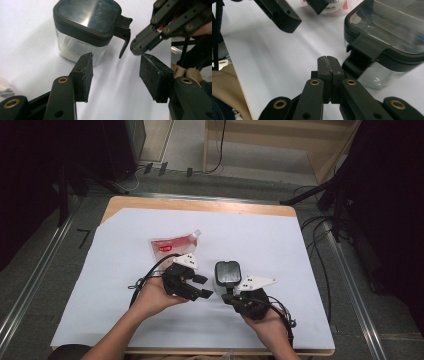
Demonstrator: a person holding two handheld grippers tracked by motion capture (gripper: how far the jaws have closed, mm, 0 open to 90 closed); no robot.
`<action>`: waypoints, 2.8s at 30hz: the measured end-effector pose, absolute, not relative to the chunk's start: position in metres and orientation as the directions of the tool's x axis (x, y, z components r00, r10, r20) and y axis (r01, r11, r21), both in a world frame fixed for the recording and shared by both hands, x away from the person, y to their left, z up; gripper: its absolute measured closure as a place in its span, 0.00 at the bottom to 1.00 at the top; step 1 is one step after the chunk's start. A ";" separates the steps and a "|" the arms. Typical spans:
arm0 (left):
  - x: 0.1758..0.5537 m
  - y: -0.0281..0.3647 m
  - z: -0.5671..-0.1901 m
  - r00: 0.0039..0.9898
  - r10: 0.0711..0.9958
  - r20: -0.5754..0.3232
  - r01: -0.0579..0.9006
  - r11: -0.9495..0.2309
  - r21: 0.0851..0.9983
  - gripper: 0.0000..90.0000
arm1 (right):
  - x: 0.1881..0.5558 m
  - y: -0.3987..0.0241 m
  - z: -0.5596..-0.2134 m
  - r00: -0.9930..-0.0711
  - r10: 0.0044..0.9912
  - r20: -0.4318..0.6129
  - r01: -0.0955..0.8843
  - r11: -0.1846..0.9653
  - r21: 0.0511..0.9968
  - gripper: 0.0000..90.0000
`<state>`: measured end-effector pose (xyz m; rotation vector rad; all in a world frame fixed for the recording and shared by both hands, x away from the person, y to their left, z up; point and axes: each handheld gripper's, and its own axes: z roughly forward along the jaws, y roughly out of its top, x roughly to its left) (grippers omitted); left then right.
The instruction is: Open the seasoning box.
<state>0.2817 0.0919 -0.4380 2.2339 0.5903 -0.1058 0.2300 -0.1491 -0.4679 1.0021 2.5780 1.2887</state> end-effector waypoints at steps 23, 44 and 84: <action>0.284 0.097 -0.439 0.888 0.378 -0.261 0.446 -0.577 0.684 0.49 | 0.236 -0.147 -0.478 -0.768 0.604 0.215 0.542 0.432 0.721 1.00; 0.283 0.097 -0.439 0.892 0.377 -0.250 0.438 -0.580 0.687 0.49 | 0.236 -0.159 -0.476 -0.727 0.649 0.224 0.575 0.398 0.715 1.00; 0.283 0.093 -0.444 0.896 0.377 -0.234 0.427 -0.594 0.682 0.48 | 0.265 -0.229 -0.470 -0.589 0.776 0.227 0.655 0.293 0.696 1.00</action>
